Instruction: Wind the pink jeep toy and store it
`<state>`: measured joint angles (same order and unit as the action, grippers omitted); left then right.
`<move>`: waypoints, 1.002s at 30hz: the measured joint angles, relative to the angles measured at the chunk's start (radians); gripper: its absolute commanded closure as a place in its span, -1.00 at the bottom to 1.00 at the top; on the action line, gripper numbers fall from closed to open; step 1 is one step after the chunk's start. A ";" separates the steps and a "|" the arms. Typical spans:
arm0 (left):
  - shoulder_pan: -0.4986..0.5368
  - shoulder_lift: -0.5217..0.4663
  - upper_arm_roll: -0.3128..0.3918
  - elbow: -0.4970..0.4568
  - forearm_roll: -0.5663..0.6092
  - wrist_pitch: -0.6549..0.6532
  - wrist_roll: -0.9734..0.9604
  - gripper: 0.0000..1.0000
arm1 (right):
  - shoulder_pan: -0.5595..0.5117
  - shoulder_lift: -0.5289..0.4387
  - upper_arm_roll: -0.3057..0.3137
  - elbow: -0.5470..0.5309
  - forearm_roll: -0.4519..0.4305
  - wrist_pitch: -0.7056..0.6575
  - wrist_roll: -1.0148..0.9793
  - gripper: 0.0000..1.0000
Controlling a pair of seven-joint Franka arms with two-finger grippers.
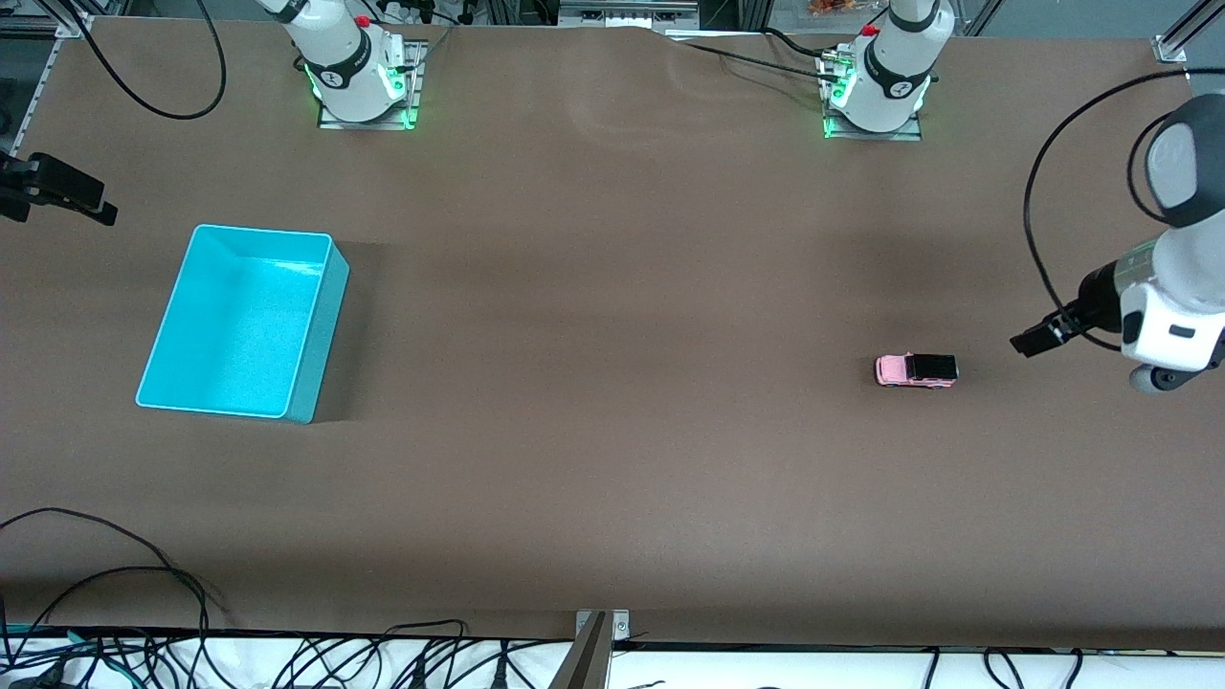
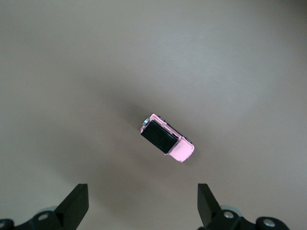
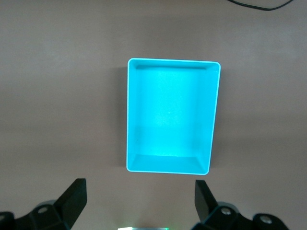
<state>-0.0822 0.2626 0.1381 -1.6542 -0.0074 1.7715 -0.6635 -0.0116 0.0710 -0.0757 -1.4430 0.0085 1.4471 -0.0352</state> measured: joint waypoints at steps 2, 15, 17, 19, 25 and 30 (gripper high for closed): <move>-0.002 0.031 -0.001 -0.001 0.000 0.017 -0.113 -1.00 | -0.008 0.003 -0.002 0.000 0.000 0.001 0.000 -1.00; -0.011 0.143 -0.020 -0.139 0.000 0.287 -0.609 -1.00 | -0.029 0.015 -0.004 0.000 0.000 0.001 0.000 -1.00; -0.011 0.146 -0.020 -0.186 0.000 0.353 -0.663 -1.00 | -0.029 0.018 -0.004 0.000 0.000 -0.001 0.000 -1.00; -0.011 0.148 -0.020 -0.230 0.000 0.415 -0.706 -1.00 | -0.029 0.020 -0.004 -0.001 0.000 -0.002 0.000 -1.00; -0.011 0.167 -0.020 -0.323 0.000 0.539 -0.790 -1.00 | -0.028 0.025 -0.003 -0.006 0.000 -0.009 0.000 -1.00; -0.011 0.194 -0.022 -0.341 -0.008 0.579 -0.834 -1.00 | -0.028 0.027 -0.003 -0.008 0.000 -0.008 0.001 -1.00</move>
<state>-0.0933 0.4564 0.1165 -1.9956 -0.0149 2.3507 -1.4980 -0.0401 0.0977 -0.0791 -1.4513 0.0083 1.4388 -0.0344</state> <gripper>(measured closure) 0.000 0.000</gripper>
